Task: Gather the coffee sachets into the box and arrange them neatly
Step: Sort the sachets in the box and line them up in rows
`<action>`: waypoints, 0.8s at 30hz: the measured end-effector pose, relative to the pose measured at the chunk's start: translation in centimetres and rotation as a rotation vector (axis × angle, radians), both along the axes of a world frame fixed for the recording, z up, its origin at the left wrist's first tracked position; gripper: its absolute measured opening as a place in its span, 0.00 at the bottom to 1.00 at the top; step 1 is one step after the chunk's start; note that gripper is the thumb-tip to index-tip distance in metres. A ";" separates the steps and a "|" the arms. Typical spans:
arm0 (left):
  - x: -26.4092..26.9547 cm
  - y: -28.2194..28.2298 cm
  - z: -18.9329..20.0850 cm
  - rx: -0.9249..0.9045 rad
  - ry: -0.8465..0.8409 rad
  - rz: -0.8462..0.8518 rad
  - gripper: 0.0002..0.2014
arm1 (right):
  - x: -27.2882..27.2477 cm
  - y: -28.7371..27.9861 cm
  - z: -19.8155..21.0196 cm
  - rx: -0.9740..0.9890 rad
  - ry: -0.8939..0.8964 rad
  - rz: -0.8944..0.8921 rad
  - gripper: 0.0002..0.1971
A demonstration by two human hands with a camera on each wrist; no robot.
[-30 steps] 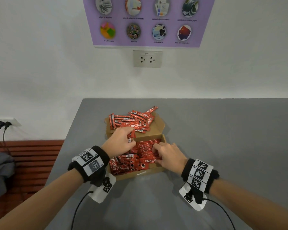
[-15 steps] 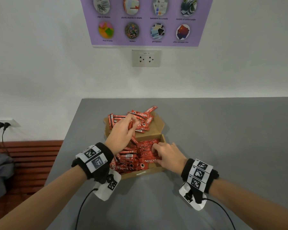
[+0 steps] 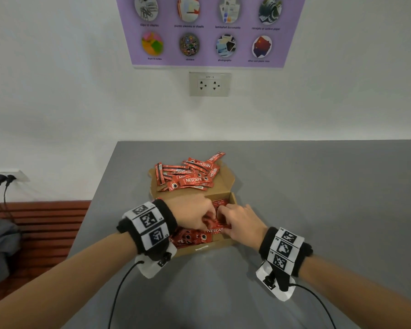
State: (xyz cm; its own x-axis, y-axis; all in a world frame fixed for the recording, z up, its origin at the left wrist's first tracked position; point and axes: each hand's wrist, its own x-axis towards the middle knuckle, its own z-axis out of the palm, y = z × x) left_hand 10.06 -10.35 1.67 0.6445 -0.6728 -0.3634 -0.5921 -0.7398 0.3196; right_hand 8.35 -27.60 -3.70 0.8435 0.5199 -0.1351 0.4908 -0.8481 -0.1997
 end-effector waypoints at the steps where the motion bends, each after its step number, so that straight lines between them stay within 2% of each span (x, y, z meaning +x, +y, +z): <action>1: -0.3 -0.5 -0.2 0.069 -0.011 -0.047 0.08 | 0.0 0.0 0.0 -0.006 -0.005 0.000 0.15; 5: -1.1 -1.6 -1.0 0.194 -0.049 -0.193 0.12 | 0.0 0.0 -0.1 0.003 -0.005 -0.004 0.14; 10: -1.5 -1.7 -1.6 0.298 -0.085 -0.315 0.11 | 0.0 -0.1 -0.2 0.035 0.011 -0.006 0.13; 17: -1.2 -2.0 -1.5 0.387 -0.164 -0.353 0.11 | -0.2 -0.1 -0.2 0.064 0.019 -0.020 0.13; 24: -1.0 -0.8 -1.5 0.307 -0.119 -0.257 0.16 | -0.2 0.0 -0.1 0.066 0.001 -0.020 0.12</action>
